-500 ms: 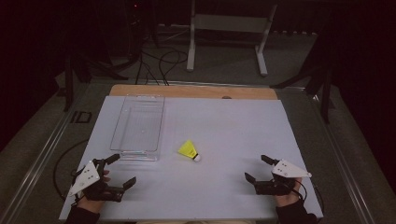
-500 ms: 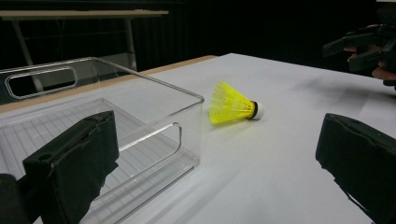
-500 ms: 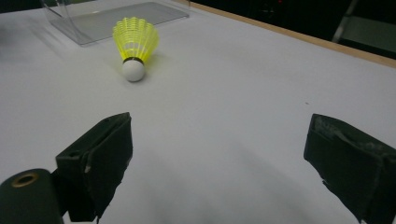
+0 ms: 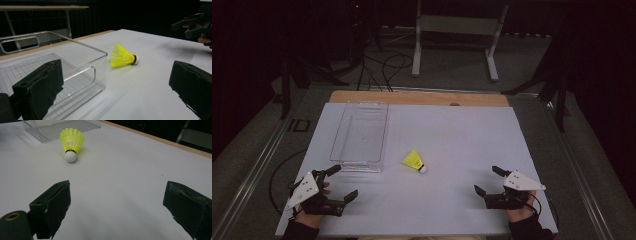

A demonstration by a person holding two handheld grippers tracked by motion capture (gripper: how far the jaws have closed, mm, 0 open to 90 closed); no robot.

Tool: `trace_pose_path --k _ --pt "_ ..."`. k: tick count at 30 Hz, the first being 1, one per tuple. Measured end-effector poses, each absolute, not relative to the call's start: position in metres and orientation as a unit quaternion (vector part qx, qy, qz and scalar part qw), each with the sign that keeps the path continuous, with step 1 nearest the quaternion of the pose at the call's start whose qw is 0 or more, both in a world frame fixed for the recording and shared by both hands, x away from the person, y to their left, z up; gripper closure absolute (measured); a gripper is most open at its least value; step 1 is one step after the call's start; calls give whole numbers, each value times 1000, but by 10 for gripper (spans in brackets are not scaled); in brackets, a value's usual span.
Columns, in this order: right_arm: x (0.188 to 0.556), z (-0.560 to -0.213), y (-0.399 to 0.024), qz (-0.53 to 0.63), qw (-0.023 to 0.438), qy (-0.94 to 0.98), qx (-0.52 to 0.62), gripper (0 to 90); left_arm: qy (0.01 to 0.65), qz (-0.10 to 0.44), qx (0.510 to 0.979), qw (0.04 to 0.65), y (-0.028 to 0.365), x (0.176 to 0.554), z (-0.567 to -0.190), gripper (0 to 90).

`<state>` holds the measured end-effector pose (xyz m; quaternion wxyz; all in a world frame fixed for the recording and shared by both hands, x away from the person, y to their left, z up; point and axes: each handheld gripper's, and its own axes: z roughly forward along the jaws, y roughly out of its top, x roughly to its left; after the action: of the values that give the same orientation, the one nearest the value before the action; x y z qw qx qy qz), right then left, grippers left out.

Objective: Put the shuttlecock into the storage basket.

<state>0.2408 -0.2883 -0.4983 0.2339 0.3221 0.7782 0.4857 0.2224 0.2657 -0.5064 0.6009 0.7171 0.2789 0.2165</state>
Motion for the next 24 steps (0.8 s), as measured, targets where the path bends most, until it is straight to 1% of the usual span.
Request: trace_pose_path --k 6,13,17,20,24 --pt "240 -494 -289 482 240 776 328 74 280 215 717 602 266 223 -506 0" --pt "239 -491 -286 482 234 778 329 74 278 214 717 603 266 222 -506 0" --pt "237 -487 -285 477 238 780 327 74 279 215 716 603 266 222 -506 0" --pt "235 -479 -285 472 253 781 320 74 279 214 716 604 266 222 -506 0" --pt "234 -473 -282 462 254 788 318 74 279 213 716 604 266 223 -506 0"
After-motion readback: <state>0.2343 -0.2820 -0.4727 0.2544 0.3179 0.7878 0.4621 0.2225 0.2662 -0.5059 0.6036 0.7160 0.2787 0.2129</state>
